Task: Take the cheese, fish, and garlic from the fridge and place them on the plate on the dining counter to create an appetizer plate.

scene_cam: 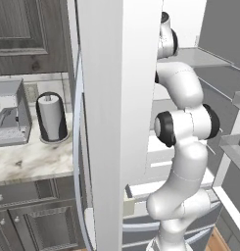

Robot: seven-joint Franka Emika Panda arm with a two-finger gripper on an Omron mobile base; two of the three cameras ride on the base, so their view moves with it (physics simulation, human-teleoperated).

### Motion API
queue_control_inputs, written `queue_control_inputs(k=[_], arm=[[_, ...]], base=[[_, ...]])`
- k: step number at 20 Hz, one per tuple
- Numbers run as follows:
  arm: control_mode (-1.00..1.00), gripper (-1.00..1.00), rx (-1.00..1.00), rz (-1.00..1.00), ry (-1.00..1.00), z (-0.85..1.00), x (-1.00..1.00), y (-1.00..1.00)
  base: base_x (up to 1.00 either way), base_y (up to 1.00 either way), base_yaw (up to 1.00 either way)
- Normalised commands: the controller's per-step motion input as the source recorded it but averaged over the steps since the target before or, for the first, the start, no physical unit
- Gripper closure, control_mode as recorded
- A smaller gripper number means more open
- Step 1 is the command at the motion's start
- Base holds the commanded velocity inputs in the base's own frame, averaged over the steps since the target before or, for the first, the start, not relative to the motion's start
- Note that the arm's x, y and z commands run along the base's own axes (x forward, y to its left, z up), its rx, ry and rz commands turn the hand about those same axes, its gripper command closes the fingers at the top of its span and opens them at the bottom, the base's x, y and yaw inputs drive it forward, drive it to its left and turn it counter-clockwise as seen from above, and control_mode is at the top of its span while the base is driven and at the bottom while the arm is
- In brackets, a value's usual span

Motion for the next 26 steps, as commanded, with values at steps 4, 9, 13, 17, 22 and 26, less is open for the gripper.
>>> queue_control_inputs(k=[4,9,13,17,22,26], arm=[[-1.00,-1.00,0.00,-0.13,0.00,-0.21,0.00,-0.35],[-1.00,-1.00,0.00,-0.09,0.00,-0.14,0.01,-0.34],[-1.00,1.00,0.00,-0.01,-0.04,-0.10,0.13,-0.15],[-1.00,1.00,0.00,0.00,-0.08,-0.10,0.16,-0.02],[-1.00,1.00,0.00,0.00,-0.01,0.00,0.05,0.00],[-1.00,1.00,0.00,0.00,0.00,0.00,0.00,0.00]], base=[[0.00,0.00,0.00],[0.00,0.00,0.00],[0.00,0.00,0.00],[0.00,0.00,0.00],[0.00,0.00,0.00],[0.00,0.00,0.00]])
